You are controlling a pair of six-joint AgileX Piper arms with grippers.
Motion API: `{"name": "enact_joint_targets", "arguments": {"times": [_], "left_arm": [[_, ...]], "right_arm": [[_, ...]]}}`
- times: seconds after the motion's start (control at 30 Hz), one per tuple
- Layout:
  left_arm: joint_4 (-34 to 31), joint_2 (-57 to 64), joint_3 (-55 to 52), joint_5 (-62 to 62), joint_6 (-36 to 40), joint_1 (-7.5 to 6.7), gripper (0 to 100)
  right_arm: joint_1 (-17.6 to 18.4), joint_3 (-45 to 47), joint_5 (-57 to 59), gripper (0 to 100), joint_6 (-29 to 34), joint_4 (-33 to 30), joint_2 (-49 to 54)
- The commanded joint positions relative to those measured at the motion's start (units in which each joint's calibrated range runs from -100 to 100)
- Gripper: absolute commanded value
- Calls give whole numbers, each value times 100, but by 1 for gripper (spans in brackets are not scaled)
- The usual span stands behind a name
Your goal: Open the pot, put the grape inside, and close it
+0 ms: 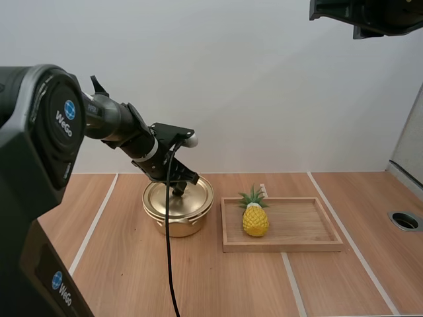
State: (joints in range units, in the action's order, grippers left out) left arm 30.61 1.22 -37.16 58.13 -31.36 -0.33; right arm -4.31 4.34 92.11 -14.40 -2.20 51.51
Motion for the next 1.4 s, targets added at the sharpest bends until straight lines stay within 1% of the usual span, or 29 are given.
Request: {"name": "enact_joint_targets", "arguments": {"times": [0.0,0.4,0.43,0.47,0.5,0.6,0.7,0.8,0.83,1.23,1.37], "left_arm": [[-9,-67,-156,-101,-59,-19,0],[62,-30,-149,216,35,-19,0],[62,-17,-149,216,86,-19,1],[73,14,-149,216,115,-19,5],[91,60,-149,216,115,-19,10],[90,193,-149,216,115,-19,32],[90,292,-125,265,115,-19,61],[90,346,-125,282,115,-19,93],[90,351,-125,282,115,-19,100],[102,351,-125,112,183,-19,100],[-11,351,-125,-299,729,-19,100]], "right_arm": [[-19,-25,-45,0,13,35,55],[-19,-25,-23,0,13,61,55],[-19,-25,-23,0,13,61,55],[-19,-25,-2,0,13,61,55],[-19,-25,4,0,13,61,55],[-19,-25,43,0,13,61,55],[-19,-25,43,0,13,61,55],[-19,-25,43,0,13,61,55],[-19,-25,64,0,13,61,55],[-19,-25,164,0,13,61,55],[-19,-25,164,0,13,61,55]]}}
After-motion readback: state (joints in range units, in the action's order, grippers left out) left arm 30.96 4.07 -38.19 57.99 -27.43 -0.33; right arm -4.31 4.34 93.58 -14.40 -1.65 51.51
